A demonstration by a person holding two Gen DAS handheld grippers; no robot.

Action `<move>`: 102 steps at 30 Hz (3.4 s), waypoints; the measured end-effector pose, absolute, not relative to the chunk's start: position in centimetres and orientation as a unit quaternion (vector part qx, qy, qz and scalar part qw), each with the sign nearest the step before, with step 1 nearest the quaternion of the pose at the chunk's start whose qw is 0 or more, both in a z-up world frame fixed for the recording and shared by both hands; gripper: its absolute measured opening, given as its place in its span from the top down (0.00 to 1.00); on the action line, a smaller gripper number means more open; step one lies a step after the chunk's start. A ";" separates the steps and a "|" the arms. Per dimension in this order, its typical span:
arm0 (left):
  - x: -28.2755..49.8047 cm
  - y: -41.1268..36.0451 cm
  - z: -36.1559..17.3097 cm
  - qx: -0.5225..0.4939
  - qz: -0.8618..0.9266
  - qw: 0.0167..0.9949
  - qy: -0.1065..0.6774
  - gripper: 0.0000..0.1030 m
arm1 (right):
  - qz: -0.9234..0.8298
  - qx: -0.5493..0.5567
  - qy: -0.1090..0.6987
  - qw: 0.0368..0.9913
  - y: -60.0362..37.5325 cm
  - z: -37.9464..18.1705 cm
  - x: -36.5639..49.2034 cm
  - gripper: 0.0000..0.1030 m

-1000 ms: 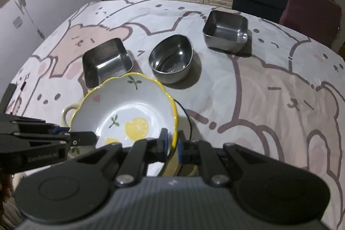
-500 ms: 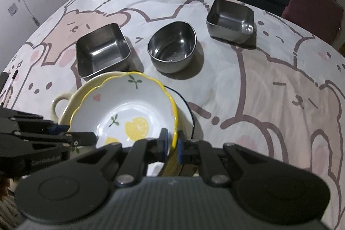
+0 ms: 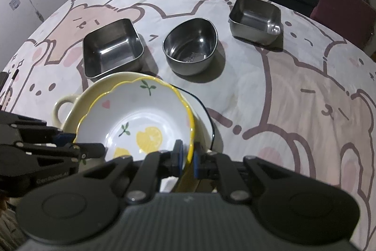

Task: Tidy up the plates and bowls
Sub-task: 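Lower the lemon-print bowl into the cream bowl with both grippers, then open the right gripper off the lemon-print bowl rim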

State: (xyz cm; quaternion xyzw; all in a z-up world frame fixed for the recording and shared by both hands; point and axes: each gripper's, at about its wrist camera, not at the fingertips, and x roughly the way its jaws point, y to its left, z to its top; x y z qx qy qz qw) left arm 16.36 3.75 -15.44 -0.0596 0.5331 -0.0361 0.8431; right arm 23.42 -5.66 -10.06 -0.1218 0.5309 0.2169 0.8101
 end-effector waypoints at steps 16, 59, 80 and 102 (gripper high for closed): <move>16.2 3.6 -15.4 -0.039 -0.056 0.839 0.540 0.75 | 0.223 -0.131 0.536 0.804 -5.4 -10.5 23.5 0.90; 14.4 5.9 -12.2 -0.085 -0.062 0.848 0.520 0.71 | 0.218 -0.077 0.573 0.786 -4.9 -12.4 25.0 0.87; 14.6 6.2 -12.4 -0.085 -0.062 0.847 0.521 0.70 | 0.204 -0.009 0.621 0.757 -5.7 -13.2 25.8 0.85; 14.6 6.2 -12.4 -0.085 -0.063 0.847 0.521 0.69 | 0.203 0.028 0.614 0.762 -7.6 -11.1 25.7 0.68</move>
